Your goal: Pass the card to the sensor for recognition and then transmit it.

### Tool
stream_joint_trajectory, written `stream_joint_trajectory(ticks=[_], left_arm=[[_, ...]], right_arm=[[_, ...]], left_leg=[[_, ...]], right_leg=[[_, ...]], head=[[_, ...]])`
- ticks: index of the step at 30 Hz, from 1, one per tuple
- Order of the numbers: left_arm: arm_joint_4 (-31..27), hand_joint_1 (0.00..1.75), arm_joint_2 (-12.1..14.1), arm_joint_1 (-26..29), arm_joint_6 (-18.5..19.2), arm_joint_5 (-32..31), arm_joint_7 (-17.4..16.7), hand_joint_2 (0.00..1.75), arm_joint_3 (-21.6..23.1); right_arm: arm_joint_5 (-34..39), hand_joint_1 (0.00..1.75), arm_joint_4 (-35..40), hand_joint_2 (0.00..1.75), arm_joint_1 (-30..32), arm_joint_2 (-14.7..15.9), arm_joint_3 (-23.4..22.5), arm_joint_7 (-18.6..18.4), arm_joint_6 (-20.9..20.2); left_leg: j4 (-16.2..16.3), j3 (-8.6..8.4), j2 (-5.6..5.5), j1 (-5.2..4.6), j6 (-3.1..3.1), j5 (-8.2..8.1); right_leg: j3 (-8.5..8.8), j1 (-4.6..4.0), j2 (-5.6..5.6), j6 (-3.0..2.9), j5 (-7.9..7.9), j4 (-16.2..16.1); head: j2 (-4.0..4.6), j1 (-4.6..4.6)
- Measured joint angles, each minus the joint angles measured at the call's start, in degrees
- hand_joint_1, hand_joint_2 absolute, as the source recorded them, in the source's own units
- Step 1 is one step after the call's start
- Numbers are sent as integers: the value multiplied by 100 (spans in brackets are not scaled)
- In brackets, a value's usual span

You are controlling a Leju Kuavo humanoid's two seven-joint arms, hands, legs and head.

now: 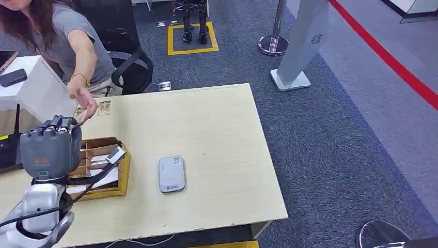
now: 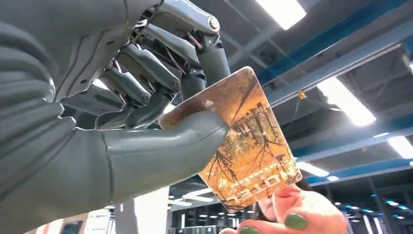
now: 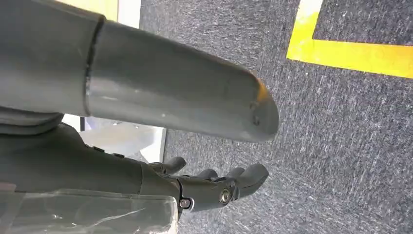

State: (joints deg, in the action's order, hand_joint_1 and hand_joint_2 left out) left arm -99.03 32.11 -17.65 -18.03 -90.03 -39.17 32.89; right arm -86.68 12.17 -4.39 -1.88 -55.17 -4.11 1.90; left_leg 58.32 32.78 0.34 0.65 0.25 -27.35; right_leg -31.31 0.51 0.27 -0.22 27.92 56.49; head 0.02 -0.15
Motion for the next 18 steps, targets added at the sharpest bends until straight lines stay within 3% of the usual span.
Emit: stream_joint_trajectory(ticks=[7,8,9,10,18], left_arm=[[35,175,-79,-98,162,-2,-53,175,39],[35,168,-90,-107,171,-2,-55,175,42],[35,30,-101,-119,182,-2,-59,175,41],[35,0,-107,-125,184,-2,-68,175,44],[35,0,-149,-174,417,-2,-70,175,46]], right_arm=[[9,0,0,0,-2,0,0,2,-9],[9,0,0,0,-3,0,0,0,-9],[9,0,0,0,-3,0,0,2,-9],[9,0,0,0,-3,0,0,2,-9],[-9,0,0,0,-4,0,0,2,-9]], left_leg=[[0,0,0,-1,0,0],[0,0,0,0,0,0],[0,0,0,0,0,0],[0,0,0,0,0,0],[0,0,1,1,0,0]], right_leg=[[-1,0,-1,0,0,0],[-1,0,0,0,0,0],[0,0,0,0,0,0],[-1,0,0,0,0,0],[-1,0,-1,0,0,0]], head=[[0,0],[0,0],[0,0],[0,0],[0,0]])
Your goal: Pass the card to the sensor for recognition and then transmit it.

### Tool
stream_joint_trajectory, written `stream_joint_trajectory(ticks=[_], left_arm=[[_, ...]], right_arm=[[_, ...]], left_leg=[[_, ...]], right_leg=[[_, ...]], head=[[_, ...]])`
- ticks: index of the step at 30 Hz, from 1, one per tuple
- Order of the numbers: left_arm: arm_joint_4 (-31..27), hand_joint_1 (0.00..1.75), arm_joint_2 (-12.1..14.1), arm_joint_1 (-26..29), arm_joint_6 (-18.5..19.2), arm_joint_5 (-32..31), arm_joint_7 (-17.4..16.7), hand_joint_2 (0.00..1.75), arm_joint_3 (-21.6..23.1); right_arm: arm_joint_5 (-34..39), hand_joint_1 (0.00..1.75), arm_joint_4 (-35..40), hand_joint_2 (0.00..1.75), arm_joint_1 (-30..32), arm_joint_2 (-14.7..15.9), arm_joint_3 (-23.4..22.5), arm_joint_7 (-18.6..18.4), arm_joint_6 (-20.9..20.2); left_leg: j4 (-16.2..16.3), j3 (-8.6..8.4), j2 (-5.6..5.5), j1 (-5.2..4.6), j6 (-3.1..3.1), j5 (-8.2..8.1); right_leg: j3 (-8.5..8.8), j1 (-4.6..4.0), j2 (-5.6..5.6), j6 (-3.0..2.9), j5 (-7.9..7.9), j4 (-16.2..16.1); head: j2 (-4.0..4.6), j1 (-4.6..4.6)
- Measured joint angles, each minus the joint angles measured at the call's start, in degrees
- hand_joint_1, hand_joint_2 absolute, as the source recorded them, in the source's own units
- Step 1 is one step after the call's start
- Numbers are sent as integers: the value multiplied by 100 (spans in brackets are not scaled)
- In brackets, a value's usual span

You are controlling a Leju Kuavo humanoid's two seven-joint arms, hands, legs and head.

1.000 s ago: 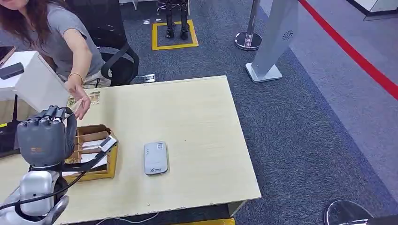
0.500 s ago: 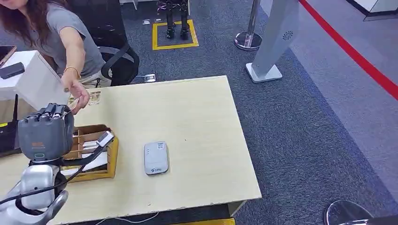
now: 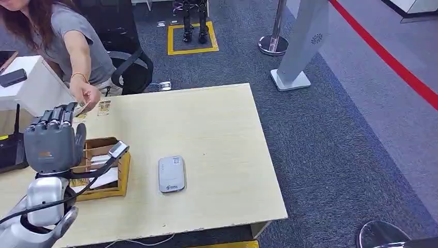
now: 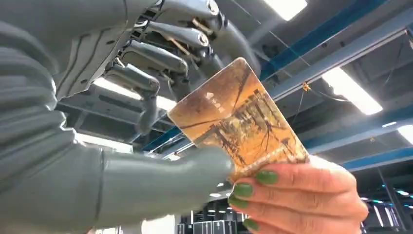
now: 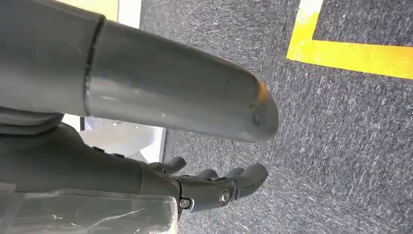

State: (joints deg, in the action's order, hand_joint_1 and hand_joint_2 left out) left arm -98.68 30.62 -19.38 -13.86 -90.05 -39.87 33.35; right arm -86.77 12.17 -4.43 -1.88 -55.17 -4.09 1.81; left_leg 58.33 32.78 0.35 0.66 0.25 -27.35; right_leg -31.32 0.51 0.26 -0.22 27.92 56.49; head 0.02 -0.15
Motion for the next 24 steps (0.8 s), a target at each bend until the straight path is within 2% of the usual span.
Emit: stream_joint_trajectory(ticks=[13,17,19,21,22,24], left_arm=[[-107,0,-4,-65,116,-2,-2,175,0],[-348,0,-11,-28,-147,-2,0,175,0],[-578,0,-110,133,-501,-4,250,175,-29],[-790,0,-283,383,-718,-4,686,175,-146],[-908,0,-540,581,-838,-2,1085,175,-258],[-1151,0,-1200,1070,-1086,224,2154,175,-663]], right_arm=[[20,0,0,0,-1,-2,-2,-59,-15],[26,0,2,0,0,-4,-2,-72,-9],[35,0,2,0,3,-7,-7,-79,-4],[35,0,2,0,2,-9,-9,-92,2],[35,0,2,0,2,-13,-9,-96,4],[39,0,6,0,17,-17,-22,-124,20]], left_leg=[[0,0,0,-1,0,0],[0,1,0,-1,0,0],[0,1,1,-4,0,-1],[0,1,1,-4,-1,-2],[0,1,4,-8,-5,-5],[0,2,3,-15,-15,-11]], right_leg=[[0,0,0,0,0,0],[0,0,0,0,0,0],[0,1,0,1,1,0],[0,1,-1,1,1,-2],[-1,5,-6,2,2,-2],[0,13,-3,9,6,-3]], head=[[0,2],[0,0],[0,0],[2,-2],[0,4],[0,15]])
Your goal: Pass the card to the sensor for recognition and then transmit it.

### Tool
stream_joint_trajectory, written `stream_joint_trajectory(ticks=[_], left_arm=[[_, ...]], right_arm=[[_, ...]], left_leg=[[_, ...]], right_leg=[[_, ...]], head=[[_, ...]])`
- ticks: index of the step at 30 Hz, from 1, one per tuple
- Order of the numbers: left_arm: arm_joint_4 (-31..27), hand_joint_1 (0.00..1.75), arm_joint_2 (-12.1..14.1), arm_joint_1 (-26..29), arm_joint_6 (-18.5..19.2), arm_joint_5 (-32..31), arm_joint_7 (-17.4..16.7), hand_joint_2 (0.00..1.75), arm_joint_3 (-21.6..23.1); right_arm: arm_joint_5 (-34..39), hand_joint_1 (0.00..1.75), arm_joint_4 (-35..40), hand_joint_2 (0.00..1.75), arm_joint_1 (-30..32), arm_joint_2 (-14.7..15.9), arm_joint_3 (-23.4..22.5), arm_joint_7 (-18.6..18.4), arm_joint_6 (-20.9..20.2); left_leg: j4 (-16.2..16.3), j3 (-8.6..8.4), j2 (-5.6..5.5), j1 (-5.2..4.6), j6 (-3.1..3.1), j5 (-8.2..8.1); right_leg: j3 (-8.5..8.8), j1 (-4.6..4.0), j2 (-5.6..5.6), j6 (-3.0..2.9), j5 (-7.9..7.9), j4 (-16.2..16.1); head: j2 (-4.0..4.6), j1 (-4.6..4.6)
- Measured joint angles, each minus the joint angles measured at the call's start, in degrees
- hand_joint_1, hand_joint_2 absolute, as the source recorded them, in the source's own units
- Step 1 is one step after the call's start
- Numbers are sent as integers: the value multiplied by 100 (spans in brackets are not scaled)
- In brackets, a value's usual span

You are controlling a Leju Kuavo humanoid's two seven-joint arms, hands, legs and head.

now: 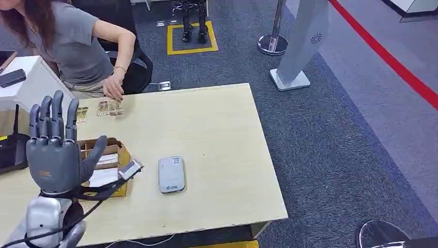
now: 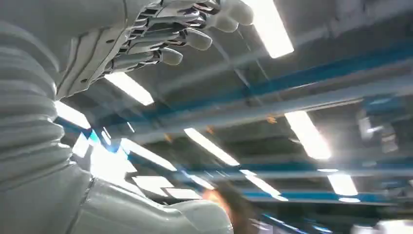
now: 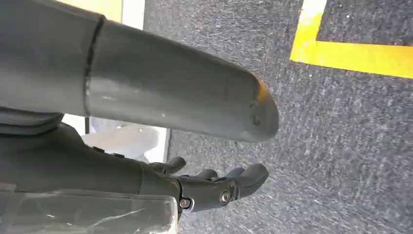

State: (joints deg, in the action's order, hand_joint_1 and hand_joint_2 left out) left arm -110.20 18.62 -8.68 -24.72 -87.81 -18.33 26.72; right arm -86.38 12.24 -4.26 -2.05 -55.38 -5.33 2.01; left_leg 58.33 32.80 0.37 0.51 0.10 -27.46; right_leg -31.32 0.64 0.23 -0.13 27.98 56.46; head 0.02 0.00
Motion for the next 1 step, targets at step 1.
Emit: stream_joint_trajectory(ticks=[1], left_arm=[[-106,0,-270,199,-53,239,460,175,-177]], right_arm=[[5,0,-2,0,-1,-4,-11,-11,9]], left_leg=[[0,4,-1,5,-1,-1]], right_leg=[[1,0,0,0,0,-2]], head=[[0,-13]])
